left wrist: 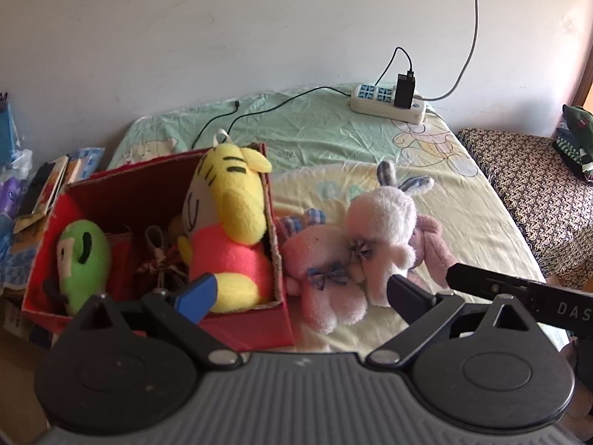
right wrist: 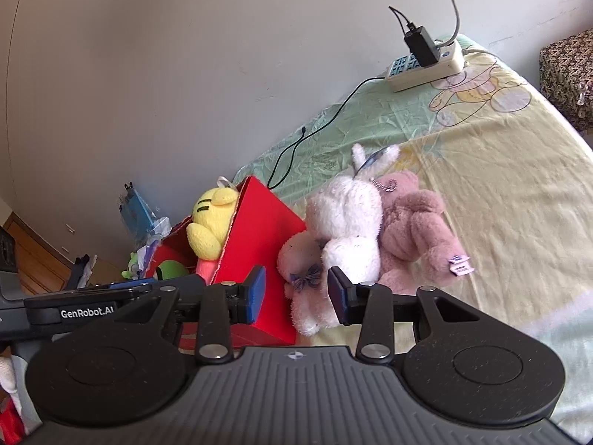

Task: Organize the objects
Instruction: 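Move the right gripper to the white bunny plush on the bed, then grasp the white bunny plush with the right gripper and lift it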

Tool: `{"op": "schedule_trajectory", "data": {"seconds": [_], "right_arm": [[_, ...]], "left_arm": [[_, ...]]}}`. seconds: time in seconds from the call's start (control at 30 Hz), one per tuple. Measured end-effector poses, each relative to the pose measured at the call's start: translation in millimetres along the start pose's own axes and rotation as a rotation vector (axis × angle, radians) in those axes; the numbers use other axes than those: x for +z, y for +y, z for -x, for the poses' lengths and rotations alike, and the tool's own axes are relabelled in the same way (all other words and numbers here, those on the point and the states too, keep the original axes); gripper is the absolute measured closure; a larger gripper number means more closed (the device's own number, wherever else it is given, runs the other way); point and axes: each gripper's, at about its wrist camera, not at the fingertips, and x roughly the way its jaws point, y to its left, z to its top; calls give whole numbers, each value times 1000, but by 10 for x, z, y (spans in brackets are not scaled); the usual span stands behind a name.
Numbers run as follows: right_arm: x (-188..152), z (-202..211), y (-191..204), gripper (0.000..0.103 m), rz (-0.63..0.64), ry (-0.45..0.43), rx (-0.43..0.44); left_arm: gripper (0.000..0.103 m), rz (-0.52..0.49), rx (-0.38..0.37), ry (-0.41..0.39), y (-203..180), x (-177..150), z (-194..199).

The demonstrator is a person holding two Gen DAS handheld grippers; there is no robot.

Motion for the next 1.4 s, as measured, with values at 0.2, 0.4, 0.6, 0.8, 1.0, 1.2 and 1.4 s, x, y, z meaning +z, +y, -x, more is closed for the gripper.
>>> {"op": "schedule_trajectory", "data": {"seconds": [0.2, 0.4, 0.6, 0.8, 1.0, 1.2, 1.4], "right_arm": [[13, 54, -227, 62, -43, 20, -47], [-18, 104, -426, 61, -100, 40, -74], [-85, 145, -551, 61, -132, 58, -88], [-120, 139, -627, 62, -164, 55, -102], [-126, 134, -641, 62, -159, 51, -132], [-172, 99, -705, 62, -190, 61, -161], [-185, 100, -733, 62, -195, 58, -196]], "left_arm": [[3, -19, 7, 54, -319, -64, -18], [3, -48, 3, 130, -596, -196, -239], [3, -71, -3, 175, -725, -284, -401], [3, -101, -12, 197, -768, -312, -557], [3, -114, -42, 207, -798, -320, -695], [3, -129, -50, 230, -834, -410, -864], [3, -121, -81, 259, -875, -450, -936]]}}
